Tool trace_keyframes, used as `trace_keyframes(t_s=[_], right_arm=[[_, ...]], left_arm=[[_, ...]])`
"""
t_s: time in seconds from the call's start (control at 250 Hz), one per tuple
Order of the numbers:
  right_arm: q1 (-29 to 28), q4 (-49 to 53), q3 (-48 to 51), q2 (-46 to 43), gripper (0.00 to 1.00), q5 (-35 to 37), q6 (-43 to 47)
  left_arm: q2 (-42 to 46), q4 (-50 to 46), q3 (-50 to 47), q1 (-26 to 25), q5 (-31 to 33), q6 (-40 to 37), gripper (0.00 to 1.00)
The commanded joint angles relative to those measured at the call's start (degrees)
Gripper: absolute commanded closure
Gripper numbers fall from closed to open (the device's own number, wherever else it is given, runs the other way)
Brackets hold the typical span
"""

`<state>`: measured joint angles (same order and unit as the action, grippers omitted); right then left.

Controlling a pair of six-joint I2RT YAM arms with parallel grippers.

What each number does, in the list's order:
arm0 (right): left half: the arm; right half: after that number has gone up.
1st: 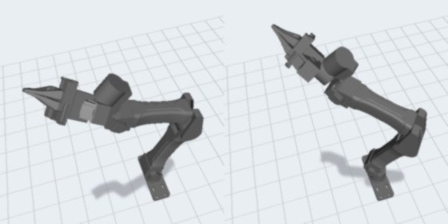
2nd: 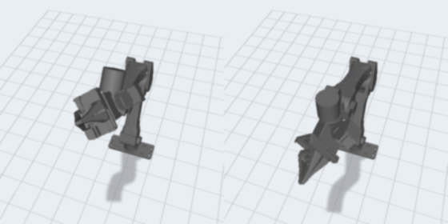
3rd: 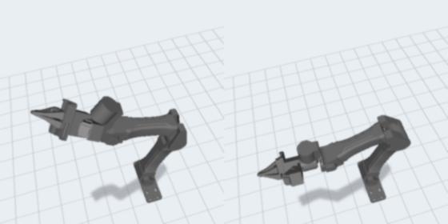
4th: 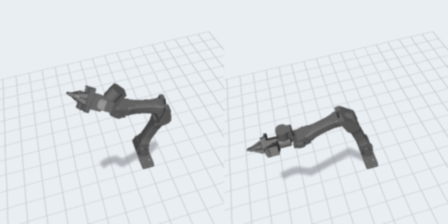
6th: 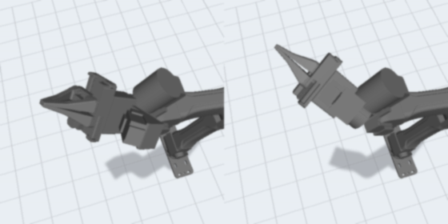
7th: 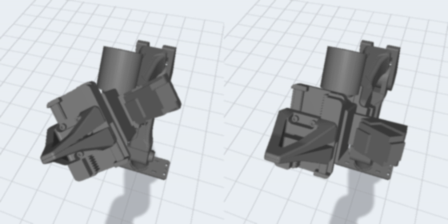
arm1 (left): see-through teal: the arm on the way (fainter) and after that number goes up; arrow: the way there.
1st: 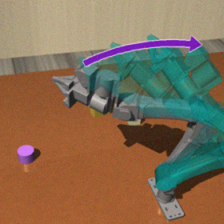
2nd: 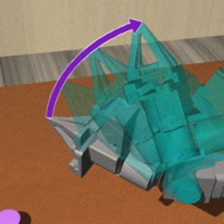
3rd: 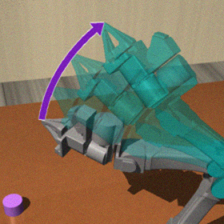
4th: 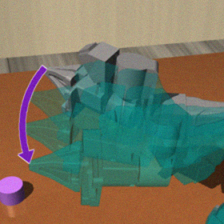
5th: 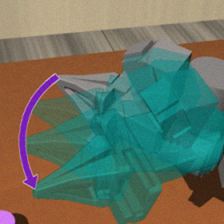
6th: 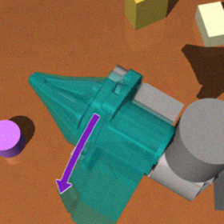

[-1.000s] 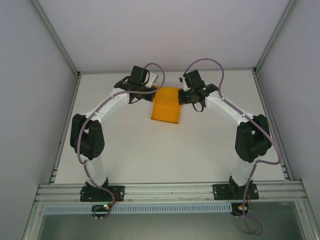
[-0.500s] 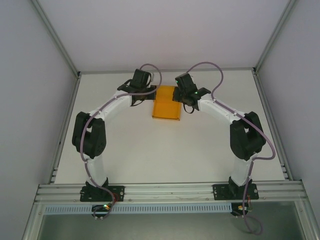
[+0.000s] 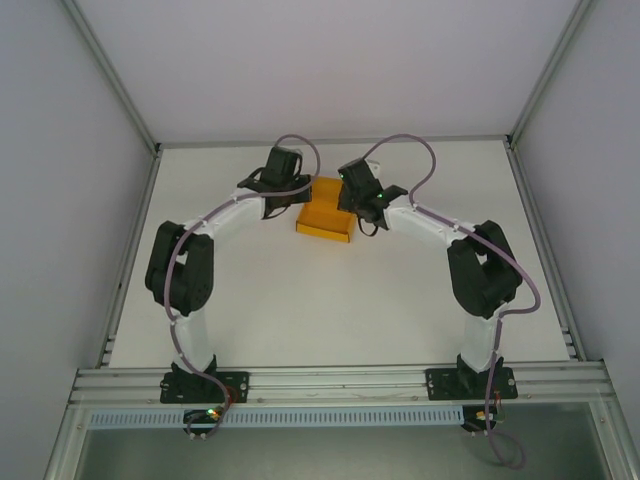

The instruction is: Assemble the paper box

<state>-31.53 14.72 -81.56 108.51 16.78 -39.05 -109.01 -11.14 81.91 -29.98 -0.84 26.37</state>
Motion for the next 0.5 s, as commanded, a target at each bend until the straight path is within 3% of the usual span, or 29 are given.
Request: trace_keyframes(t_s=[0.0,0.152,0.288,0.495], right_arm=[[-2.77,-5.28,2.49,-0.62,0.92,2.10,0.30],[-4.99,-8.42,7.18,-1.32,0.94,8.13,0.62],[-6.83,-11.43,10.74,-2.08,0.95,10.54,0.06],[-6.74,-10.28,5.95,-0.81,0.95,7.43,-4.37]], left_arm=[[1.62,1.67,-6.75,-1.31,-2.60,2.21,1.00],[3.67,8.84,-13.81,-1.34,-4.66,2.52,1.00],[3.99,8.39,-15.59,-1.63,-4.26,2.36,1.00],[4.11,7.03,-15.06,-2.16,-4.61,2.08,1.00]])
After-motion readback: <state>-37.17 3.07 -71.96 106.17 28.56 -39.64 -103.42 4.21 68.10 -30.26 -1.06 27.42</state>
